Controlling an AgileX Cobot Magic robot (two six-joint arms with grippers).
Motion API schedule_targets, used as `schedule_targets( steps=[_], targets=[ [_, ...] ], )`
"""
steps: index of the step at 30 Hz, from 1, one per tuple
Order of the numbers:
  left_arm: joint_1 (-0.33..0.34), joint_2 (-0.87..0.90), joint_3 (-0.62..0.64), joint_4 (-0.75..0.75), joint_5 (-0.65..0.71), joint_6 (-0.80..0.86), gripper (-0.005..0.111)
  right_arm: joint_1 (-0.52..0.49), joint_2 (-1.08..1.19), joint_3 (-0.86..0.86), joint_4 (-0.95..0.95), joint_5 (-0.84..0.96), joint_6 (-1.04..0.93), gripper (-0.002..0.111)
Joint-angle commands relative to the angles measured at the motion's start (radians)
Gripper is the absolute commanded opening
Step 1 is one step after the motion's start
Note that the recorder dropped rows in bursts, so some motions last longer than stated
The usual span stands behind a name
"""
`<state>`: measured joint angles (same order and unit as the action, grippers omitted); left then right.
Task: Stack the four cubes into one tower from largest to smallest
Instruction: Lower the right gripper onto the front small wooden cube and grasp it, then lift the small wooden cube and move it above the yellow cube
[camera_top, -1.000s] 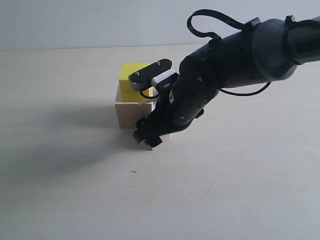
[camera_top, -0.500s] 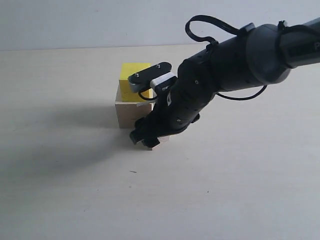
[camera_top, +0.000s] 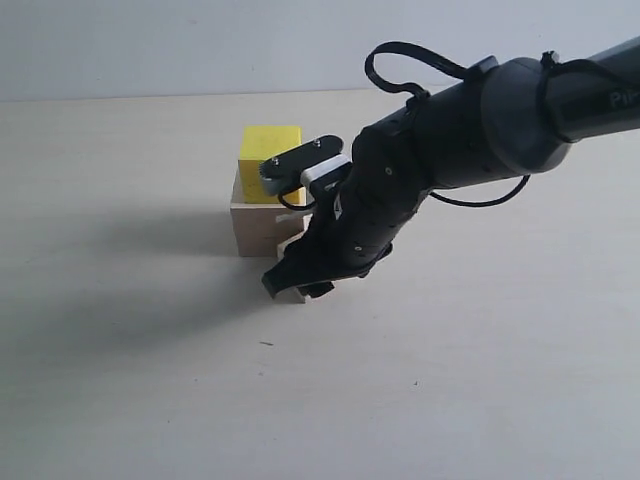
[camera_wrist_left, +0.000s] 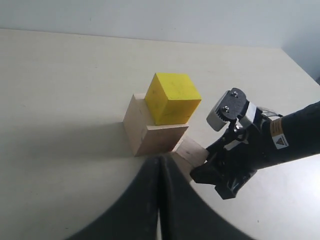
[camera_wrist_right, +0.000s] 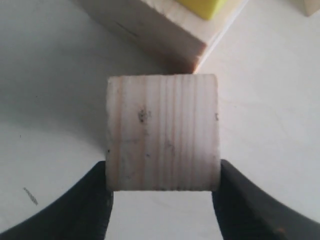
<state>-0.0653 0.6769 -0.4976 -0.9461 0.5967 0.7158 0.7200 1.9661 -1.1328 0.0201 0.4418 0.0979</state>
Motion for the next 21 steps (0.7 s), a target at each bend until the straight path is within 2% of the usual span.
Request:
schedule_targets(
  steps=[1, 5, 10, 15, 18, 21],
  targets=[
    [-0.006, -0.004, 0.005, -0.005, 0.001, -0.006, 0.0, 0.001, -0.079, -0.004, -0.02, 0.132, 0.0, 0.0],
    [-0.006, -0.004, 0.005, -0.005, 0.001, -0.006, 0.0, 0.001, -0.254, -0.004, -0.02, 0.314, 0.0, 0.0],
    [-0.006, -0.004, 0.005, -0.005, -0.001, -0.006, 0.0, 0.001, -0.453, -0.015, -0.045, 0.318, 0.0, 0.0],
    [-0.006, -0.004, 0.005, -0.012, -0.002, -0.006, 0.0, 0.001, -0.451, -0.14, -0.061, 0.408, -0.037, 0.0],
    [-0.006, -0.004, 0.005, -0.012, -0.002, -0.006, 0.0, 0.001, -0.417, -0.229, -0.065, 0.453, -0.17, 0.0],
    [-0.006, -0.004, 0.005, -0.012, -0.002, -0.006, 0.0, -0.002, -0.373, -0.309, -0.081, 0.513, -0.211, 0.0]
  ],
)
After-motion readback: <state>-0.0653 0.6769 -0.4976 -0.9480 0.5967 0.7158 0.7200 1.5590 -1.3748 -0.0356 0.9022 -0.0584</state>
